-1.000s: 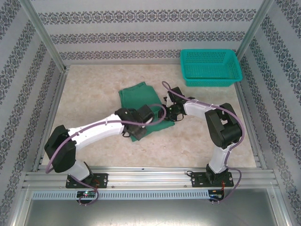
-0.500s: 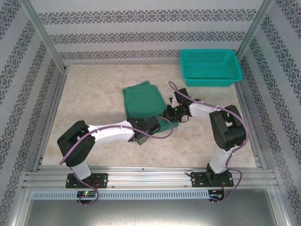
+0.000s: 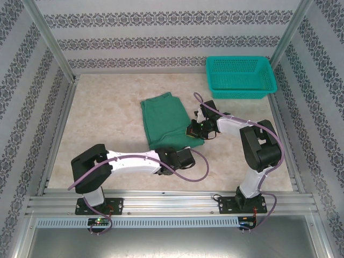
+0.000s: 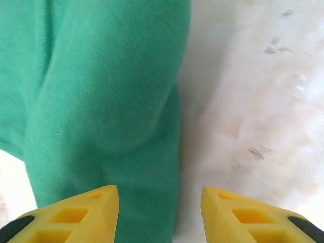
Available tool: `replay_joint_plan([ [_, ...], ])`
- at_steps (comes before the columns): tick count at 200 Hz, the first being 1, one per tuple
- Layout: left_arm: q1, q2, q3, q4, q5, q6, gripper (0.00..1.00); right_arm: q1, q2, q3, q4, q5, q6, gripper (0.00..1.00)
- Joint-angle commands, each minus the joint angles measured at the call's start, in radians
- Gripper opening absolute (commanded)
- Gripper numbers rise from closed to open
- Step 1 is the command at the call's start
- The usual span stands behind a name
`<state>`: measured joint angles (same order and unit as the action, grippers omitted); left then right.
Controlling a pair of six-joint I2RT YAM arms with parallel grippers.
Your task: Roll up the long pants
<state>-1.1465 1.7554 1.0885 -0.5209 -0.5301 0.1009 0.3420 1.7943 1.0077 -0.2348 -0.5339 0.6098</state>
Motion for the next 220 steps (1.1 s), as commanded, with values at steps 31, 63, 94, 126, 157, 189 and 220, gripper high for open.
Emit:
replay_joint_plan([
  [31, 0.015, 0.130, -0.047, 0.193, -0.261, 0.126, 0.60, -0.008, 0.001, -0.019, -0.016, -0.009, -0.010, 0.07],
  [63, 0.062, 0.167, -0.043, 0.218, -0.265, 0.134, 0.61, -0.010, -0.004, -0.018, -0.024, -0.011, -0.010, 0.07],
  [94, 0.123, 0.217, 0.000, 0.193, -0.208, 0.125, 0.66, -0.007, 0.003, -0.009, -0.023, -0.018, -0.005, 0.07],
  [126, 0.168, 0.316, 0.080, 0.107, -0.133, 0.111, 0.60, -0.004, 0.002, 0.002, -0.029, -0.023, -0.002, 0.06],
  [157, 0.186, 0.371, 0.147, 0.040, -0.093, 0.087, 0.24, -0.003, 0.001, 0.002, -0.030, -0.026, 0.000, 0.06],
  [189, 0.185, 0.356, 0.142, 0.009, -0.079, 0.062, 0.00, -0.002, -0.009, -0.006, -0.023, -0.025, 0.005, 0.06],
  [220, 0.144, 0.270, 0.149, -0.146, 0.006, 0.026, 0.00, -0.019, -0.033, -0.005, -0.039, 0.004, -0.001, 0.07],
])
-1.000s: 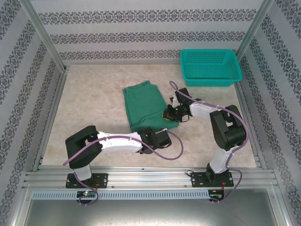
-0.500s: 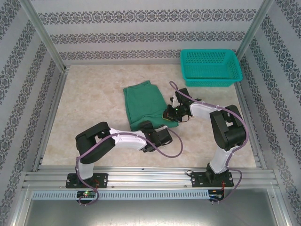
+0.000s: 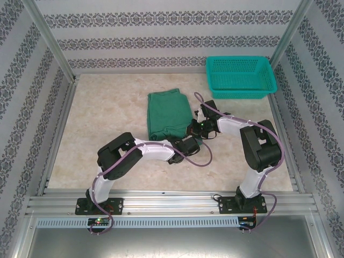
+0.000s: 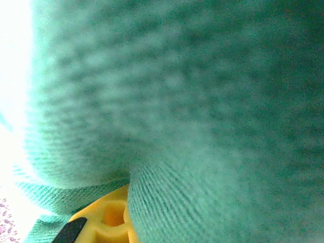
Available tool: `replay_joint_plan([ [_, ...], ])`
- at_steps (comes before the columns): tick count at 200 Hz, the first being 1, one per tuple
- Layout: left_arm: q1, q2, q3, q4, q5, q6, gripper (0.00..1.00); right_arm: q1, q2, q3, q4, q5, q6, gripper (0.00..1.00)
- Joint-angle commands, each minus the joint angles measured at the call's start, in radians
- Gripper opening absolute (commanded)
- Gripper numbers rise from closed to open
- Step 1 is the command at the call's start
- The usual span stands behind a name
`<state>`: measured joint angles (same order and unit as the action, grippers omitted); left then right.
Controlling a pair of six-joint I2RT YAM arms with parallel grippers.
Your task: Roll up the long pants
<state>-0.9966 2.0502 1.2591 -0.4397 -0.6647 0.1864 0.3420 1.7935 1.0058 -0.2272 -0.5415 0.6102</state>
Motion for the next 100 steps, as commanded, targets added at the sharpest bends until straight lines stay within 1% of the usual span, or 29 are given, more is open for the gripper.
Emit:
replay_joint_plan([
  [1, -0.008, -0.028, -0.020, -0.238, 0.150, -0.061, 0.00, -0.020, -0.033, -0.001, -0.048, 0.013, -0.003, 0.07],
  [7, -0.017, -0.043, -0.003, -0.300, 0.199, -0.073, 0.00, -0.028, -0.037, 0.005, -0.061, 0.020, -0.005, 0.10],
  [16, -0.032, -0.061, 0.025, -0.381, 0.241, -0.107, 0.00, -0.041, -0.048, 0.016, -0.078, 0.041, -0.015, 0.16],
  [26, -0.049, -0.079, 0.049, -0.446, 0.305, -0.133, 0.00, -0.054, -0.065, 0.034, -0.107, 0.083, -0.027, 0.36],
  [30, -0.054, -0.084, 0.057, -0.469, 0.328, -0.145, 0.00, -0.060, -0.073, 0.041, -0.118, 0.100, -0.031, 0.42],
  [35, -0.061, -0.091, 0.067, -0.490, 0.351, -0.158, 0.00, -0.066, -0.086, 0.049, -0.129, 0.123, -0.036, 0.47],
  [51, -0.078, -0.105, 0.096, -0.542, 0.426, -0.186, 0.00, -0.087, -0.134, 0.066, -0.147, 0.182, -0.043, 0.58],
  [58, -0.081, -0.108, 0.113, -0.567, 0.457, -0.200, 0.00, -0.095, -0.153, 0.072, -0.155, 0.198, -0.046, 0.59],
  [76, -0.081, -0.103, 0.173, -0.629, 0.529, -0.229, 0.00, -0.104, -0.183, 0.095, -0.190, 0.200, -0.055, 0.59],
  [100, -0.062, -0.098, 0.246, -0.664, 0.663, -0.251, 0.00, -0.105, -0.215, 0.078, -0.199, 0.191, -0.048, 0.59],
])
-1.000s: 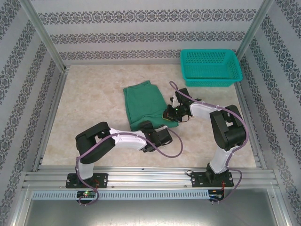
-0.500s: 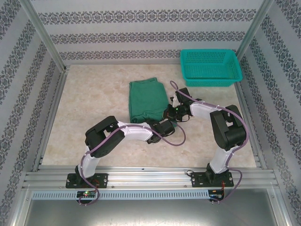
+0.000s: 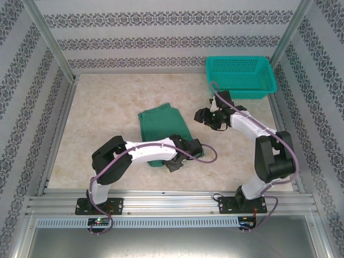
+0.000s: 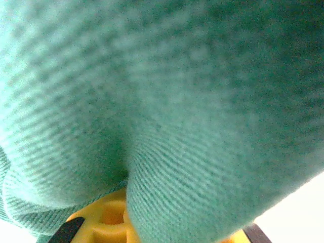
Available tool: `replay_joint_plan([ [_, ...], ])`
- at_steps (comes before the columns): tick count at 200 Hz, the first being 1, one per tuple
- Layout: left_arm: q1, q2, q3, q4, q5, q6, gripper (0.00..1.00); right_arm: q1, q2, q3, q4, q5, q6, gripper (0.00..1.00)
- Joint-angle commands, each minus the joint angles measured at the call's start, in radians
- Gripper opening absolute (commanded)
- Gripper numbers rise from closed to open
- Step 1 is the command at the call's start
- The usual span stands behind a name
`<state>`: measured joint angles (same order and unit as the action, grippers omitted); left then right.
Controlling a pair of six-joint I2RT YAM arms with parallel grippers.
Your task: Roll up the long pants
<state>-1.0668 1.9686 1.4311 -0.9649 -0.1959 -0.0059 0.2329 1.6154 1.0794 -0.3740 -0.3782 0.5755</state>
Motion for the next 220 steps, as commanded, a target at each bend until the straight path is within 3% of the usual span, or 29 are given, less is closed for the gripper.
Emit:
replay_joint_plan([
  [1, 0.010, -0.016, 0.077, -0.140, 0.202, -0.058, 0.00, 0.004, -0.038, 0.003, -0.052, 0.027, -0.013, 0.59],
  [32, 0.091, -0.033, 0.121, -0.148, 0.395, -0.101, 0.00, 0.004, -0.094, -0.057, -0.048, 0.021, -0.004, 0.59],
  [98, 0.351, -0.110, 0.014, -0.035, 0.778, -0.179, 0.00, 0.008, -0.149, -0.117, -0.042, 0.009, 0.001, 0.58],
  [141, 0.422, 0.007, 0.068, -0.085, 0.829, -0.094, 0.00, 0.091, -0.161, -0.121, -0.018, 0.005, 0.027, 0.56],
  [156, 0.449, 0.057, 0.077, -0.074, 0.848, -0.077, 0.00, 0.133, -0.166, -0.114, -0.022, 0.023, 0.022, 0.46],
  [169, 0.469, 0.091, 0.089, -0.077, 0.864, -0.053, 0.00, 0.157, -0.175, -0.114, -0.026, 0.044, 0.025, 0.16],
  [180, 0.481, 0.110, 0.096, -0.073, 0.872, -0.036, 0.00, 0.169, -0.182, -0.114, -0.034, 0.046, 0.026, 0.00],
  [220, 0.519, 0.171, 0.121, -0.077, 0.908, -0.002, 0.00, 0.213, -0.268, -0.128, -0.094, 0.077, 0.007, 0.00],
])
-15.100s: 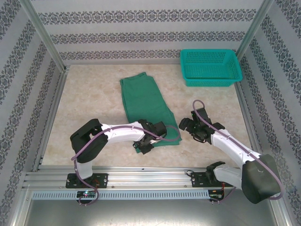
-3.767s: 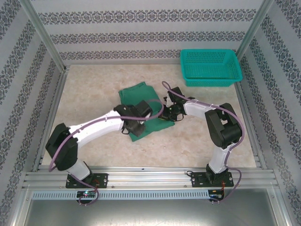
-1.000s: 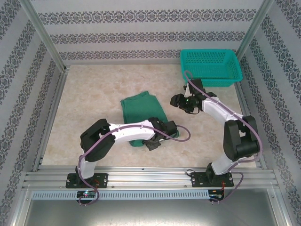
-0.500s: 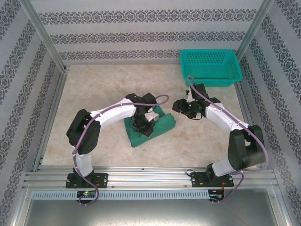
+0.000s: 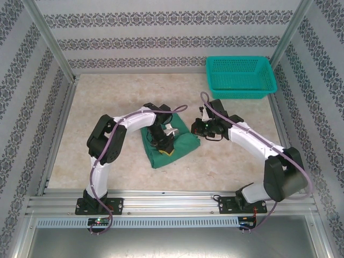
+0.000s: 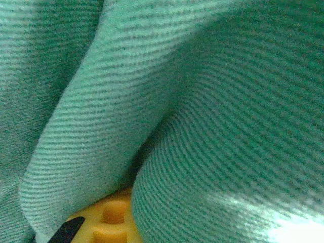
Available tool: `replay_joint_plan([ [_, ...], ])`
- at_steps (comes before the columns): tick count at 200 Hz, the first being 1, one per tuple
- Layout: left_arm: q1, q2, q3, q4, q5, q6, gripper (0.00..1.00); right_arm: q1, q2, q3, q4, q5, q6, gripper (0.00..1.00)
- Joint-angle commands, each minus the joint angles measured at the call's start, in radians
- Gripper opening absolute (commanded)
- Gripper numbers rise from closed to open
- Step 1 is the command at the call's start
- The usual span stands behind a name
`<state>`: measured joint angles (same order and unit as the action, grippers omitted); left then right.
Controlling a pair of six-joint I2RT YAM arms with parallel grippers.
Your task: Roll up the long pants
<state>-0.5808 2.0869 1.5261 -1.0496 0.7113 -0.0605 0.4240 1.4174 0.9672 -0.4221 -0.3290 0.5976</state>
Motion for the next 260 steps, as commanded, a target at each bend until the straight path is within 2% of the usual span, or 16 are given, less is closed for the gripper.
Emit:
replay_joint_plan([
  [1, 0.034, 0.054, 0.026, 0.008, 0.002, 0.054, 0.00, 0.023, -0.072, -0.017, -0.047, 0.028, -0.015, 0.00],
  [52, 0.056, 0.086, 0.018, 0.022, -0.001, 0.059, 0.00, 0.036, -0.131, -0.076, -0.016, -0.011, -0.006, 0.00],
  [92, 0.055, 0.093, 0.001, 0.037, -0.023, 0.052, 0.00, 0.065, -0.021, -0.070, 0.069, -0.101, 0.022, 0.00],
  [146, 0.056, 0.075, -0.007, 0.061, -0.084, 0.037, 0.03, 0.107, 0.101, -0.034, 0.106, -0.101, 0.025, 0.00],
  [164, 0.055, 0.031, -0.021, 0.097, -0.153, 0.019, 0.07, 0.097, 0.167, -0.045, 0.123, -0.101, 0.031, 0.00],
  [182, 0.050, -0.037, -0.056, 0.142, -0.230, 0.005, 0.17, 0.085, 0.239, -0.048, 0.144, -0.106, 0.040, 0.00],
  [200, 0.034, -0.114, -0.089, 0.170, -0.322, 0.007, 0.20, 0.082, 0.298, -0.037, 0.152, -0.108, 0.046, 0.00],
  [260, -0.121, -0.305, -0.193, 0.218, -0.586, 0.020, 0.26, 0.066, 0.385, -0.002, 0.153, -0.106, 0.046, 0.00],
])
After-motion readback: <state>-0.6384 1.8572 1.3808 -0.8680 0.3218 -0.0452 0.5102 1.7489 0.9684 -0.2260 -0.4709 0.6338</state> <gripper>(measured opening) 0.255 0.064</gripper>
